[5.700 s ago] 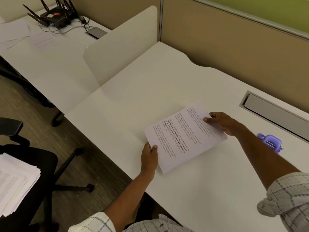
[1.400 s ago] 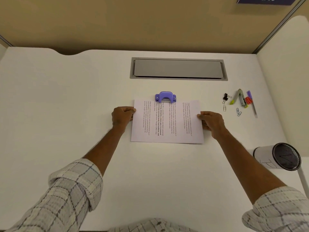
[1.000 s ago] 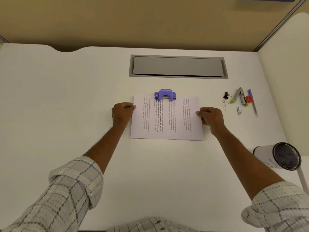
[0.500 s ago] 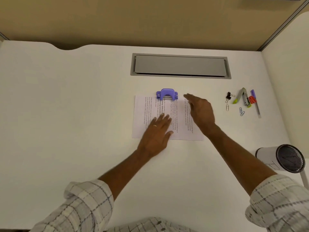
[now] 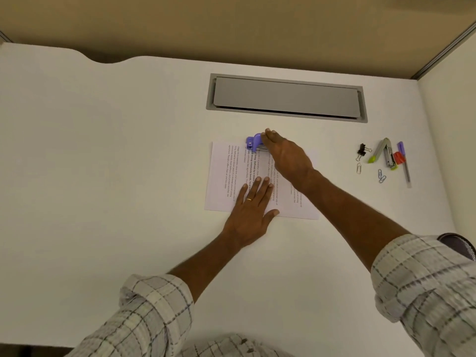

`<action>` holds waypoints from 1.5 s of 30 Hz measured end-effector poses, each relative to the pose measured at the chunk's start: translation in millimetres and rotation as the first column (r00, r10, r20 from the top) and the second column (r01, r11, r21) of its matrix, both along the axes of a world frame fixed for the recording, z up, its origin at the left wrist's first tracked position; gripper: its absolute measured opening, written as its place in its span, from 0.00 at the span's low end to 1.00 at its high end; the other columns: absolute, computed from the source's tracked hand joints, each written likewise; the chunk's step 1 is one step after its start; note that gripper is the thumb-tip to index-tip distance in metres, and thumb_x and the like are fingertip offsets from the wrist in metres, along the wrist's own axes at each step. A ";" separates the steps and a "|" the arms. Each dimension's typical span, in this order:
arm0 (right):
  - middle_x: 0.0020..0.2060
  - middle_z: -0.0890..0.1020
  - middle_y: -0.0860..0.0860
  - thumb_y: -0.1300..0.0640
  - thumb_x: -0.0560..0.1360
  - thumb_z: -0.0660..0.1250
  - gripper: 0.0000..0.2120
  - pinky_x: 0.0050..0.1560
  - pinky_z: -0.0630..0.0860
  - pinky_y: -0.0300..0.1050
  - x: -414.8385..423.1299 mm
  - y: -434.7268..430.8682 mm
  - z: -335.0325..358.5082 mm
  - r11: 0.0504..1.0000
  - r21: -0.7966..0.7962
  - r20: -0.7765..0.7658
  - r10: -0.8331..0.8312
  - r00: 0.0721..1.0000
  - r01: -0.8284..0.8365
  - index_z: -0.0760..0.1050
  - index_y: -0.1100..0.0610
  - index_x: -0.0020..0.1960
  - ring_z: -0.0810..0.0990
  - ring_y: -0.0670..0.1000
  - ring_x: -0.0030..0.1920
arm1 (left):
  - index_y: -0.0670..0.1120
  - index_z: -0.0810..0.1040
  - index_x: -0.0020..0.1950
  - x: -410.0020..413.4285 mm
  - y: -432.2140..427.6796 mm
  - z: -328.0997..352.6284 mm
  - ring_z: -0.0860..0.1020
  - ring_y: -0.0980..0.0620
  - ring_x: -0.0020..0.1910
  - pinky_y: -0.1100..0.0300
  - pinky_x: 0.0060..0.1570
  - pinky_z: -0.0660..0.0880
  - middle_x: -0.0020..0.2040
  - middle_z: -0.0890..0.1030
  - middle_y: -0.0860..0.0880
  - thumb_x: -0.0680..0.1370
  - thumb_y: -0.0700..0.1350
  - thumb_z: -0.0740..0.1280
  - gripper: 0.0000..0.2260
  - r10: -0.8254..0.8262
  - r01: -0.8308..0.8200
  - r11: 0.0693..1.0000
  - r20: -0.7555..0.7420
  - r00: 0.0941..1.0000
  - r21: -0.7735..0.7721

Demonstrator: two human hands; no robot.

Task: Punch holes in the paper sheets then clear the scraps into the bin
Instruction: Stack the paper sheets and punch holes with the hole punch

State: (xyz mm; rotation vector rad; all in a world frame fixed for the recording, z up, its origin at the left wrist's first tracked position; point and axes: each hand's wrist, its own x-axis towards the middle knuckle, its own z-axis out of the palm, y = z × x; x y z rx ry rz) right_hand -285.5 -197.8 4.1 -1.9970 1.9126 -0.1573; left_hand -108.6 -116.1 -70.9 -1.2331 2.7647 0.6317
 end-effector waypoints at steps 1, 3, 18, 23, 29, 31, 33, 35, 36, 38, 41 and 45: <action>0.81 0.58 0.56 0.66 0.83 0.54 0.26 0.78 0.58 0.53 0.7 -0.7 0.0 1.000 -0.014 -0.005 0.000 1.000 0.000 0.57 0.61 0.80 0.57 0.57 0.80 | 0.47 0.46 0.85 0.6 -0.2 0.0 0.42 0.48 0.84 0.47 0.82 0.38 0.85 0.46 0.49 0.83 0.64 0.41 0.34 -0.001 0.001 1.000 -0.001 1.000 -0.003; 0.81 0.56 0.56 0.64 0.83 0.56 0.27 0.79 0.57 0.53 2.4 -1.4 -0.7 1.000 0.020 -0.040 -0.004 0.999 0.005 0.55 0.60 0.81 0.56 0.57 0.80 | 0.47 0.46 0.85 1.8 -0.6 -0.7 0.42 0.48 0.84 0.48 0.82 0.37 0.85 0.45 0.49 0.83 0.64 0.42 0.34 -0.004 0.004 1.000 0.002 1.000 -0.012; 0.79 0.61 0.61 0.61 0.82 0.61 0.31 0.75 0.63 0.50 -3.9 -34.2 0.0 0.972 0.232 -0.219 0.099 0.971 -0.046 0.53 0.60 0.81 0.66 0.60 0.75 | 0.46 0.47 0.85 0.5 -2.1 -8.6 0.45 0.46 0.84 0.46 0.81 0.38 0.85 0.47 0.47 0.84 0.62 0.39 0.33 -0.017 0.017 0.999 0.003 1.000 -0.048; 0.78 0.63 0.61 0.55 0.85 0.58 0.28 0.73 0.68 0.50 4.0 -36.9 -1.6 0.960 0.272 -0.228 0.123 0.966 -0.058 0.54 0.61 0.81 0.71 0.61 0.72 | 0.45 0.49 0.84 0.4 2.6 -12.9 0.47 0.45 0.84 0.45 0.82 0.41 0.85 0.49 0.46 0.85 0.58 0.45 0.30 -0.005 0.004 0.995 -0.009 1.000 -0.097; 0.66 0.76 0.60 0.53 0.84 0.60 0.25 0.64 0.76 0.49 7.0 -43.0 6.9 0.941 0.335 -0.203 0.127 0.971 -0.053 0.62 0.62 0.77 0.80 0.58 0.59 | 0.46 0.47 0.85 2.2 -6.3 -14.7 0.45 0.45 0.84 0.44 0.82 0.42 0.85 0.47 0.47 0.85 0.58 0.44 0.30 -0.023 0.023 0.999 0.006 1.000 -0.031; 0.68 0.75 0.60 0.54 0.84 0.60 0.25 0.65 0.75 0.49 5.1 -36.3 25.4 0.955 0.292 -0.229 0.122 0.966 -0.051 0.60 0.62 0.78 0.80 0.58 0.60 | 0.46 0.47 0.85 1.3 -0.1 -0.6 0.44 0.45 0.84 0.43 0.83 0.44 0.85 0.46 0.47 0.85 0.58 0.44 0.30 -0.006 0.005 0.998 -0.015 1.000 -0.058; 0.73 0.71 0.61 0.54 0.84 0.59 0.27 0.67 0.73 0.49 3.8 -30.6 44.3 0.967 0.248 -0.233 0.109 0.966 -0.050 0.58 0.62 0.79 0.78 0.59 0.65 | 0.46 0.46 0.85 -2.1 -0.6 13.5 0.43 0.46 0.84 0.43 0.83 0.44 0.85 0.45 0.47 0.85 0.58 0.45 0.30 -0.020 0.016 0.997 -0.047 0.999 -0.075; 0.78 0.64 0.59 0.53 0.85 0.58 0.28 0.72 0.68 0.50 1.8 -28.6 44.8 0.963 0.266 -0.188 0.086 0.978 -0.034 0.55 0.61 0.81 0.72 0.60 0.72 | 0.45 0.46 0.85 -3.8 -1.5 8.9 0.43 0.47 0.84 0.44 0.83 0.44 0.85 0.44 0.47 0.86 0.57 0.46 0.30 -0.032 0.030 0.999 -0.056 0.998 -0.039; 0.79 0.62 0.58 0.53 0.85 0.58 0.28 0.73 0.67 0.51 1.1 -20.7 39.9 0.959 0.280 -0.155 0.080 0.985 -0.034 0.54 0.60 0.81 0.70 0.60 0.74 | 0.45 0.46 0.85 -0.2 2.4 4.8 0.42 0.47 0.84 0.44 0.83 0.44 0.85 0.44 0.47 0.86 0.56 0.46 0.30 -0.033 0.031 0.999 -0.049 0.998 -0.044; 0.78 0.64 0.58 0.52 0.85 0.57 0.26 0.73 0.67 0.51 -5.4 -12.4 38.4 0.967 0.249 0.023 -0.058 0.998 0.051 0.55 0.57 0.81 0.69 0.60 0.75 | 0.46 0.46 0.85 2.4 0.3 1.9 0.42 0.49 0.84 0.44 0.83 0.45 0.85 0.44 0.48 0.86 0.54 0.48 0.29 -0.030 0.030 1.000 -0.070 0.997 0.001; 0.76 0.68 0.58 0.53 0.86 0.56 0.24 0.72 0.67 0.48 -22.3 6.9 31.5 0.933 0.124 0.230 -0.359 0.905 0.339 0.61 0.57 0.80 0.69 0.58 0.74 | 0.47 0.47 0.85 7.9 -4.9 2.8 0.41 0.54 0.84 0.49 0.83 0.43 0.85 0.44 0.50 0.87 0.50 0.51 0.27 0.033 -0.013 0.997 -0.255 0.966 0.078; 0.71 0.75 0.60 0.57 0.85 0.58 0.20 0.70 0.67 0.46 -52.9 55.2 16.2 0.777 0.095 0.229 -0.626 0.746 0.623 0.68 0.62 0.75 0.73 0.59 0.71 | 0.45 0.60 0.82 21.1 -8.9 25.6 0.54 0.55 0.83 0.59 0.82 0.51 0.84 0.58 0.50 0.87 0.45 0.57 0.23 0.406 -0.330 0.913 -0.576 0.710 0.239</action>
